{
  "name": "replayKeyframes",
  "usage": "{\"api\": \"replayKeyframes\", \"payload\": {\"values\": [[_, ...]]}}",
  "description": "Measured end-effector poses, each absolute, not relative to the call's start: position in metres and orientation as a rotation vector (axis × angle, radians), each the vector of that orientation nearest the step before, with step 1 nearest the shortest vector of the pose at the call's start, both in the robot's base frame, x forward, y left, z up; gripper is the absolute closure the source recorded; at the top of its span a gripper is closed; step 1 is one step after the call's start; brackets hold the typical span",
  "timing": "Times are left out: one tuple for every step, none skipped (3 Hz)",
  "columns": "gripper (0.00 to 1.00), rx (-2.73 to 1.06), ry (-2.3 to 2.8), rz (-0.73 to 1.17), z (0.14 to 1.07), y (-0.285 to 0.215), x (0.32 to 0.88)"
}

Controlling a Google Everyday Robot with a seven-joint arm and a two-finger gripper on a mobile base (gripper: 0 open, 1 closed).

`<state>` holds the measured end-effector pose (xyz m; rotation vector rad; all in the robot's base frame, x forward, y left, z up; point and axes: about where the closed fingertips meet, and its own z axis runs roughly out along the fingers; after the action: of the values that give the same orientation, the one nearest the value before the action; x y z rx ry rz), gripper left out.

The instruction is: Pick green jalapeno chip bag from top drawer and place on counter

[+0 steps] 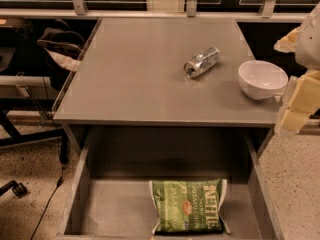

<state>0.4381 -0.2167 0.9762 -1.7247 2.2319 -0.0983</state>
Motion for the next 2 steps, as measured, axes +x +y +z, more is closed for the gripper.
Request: {"api": "replayKeyframes", "payload": {"values": [[0.0,-1.725,2.232,-0.098,0.976,-0.217,0.438],[0.0,-1.679,2.215,-0.002,0.964,-0.216,0.437]]}}
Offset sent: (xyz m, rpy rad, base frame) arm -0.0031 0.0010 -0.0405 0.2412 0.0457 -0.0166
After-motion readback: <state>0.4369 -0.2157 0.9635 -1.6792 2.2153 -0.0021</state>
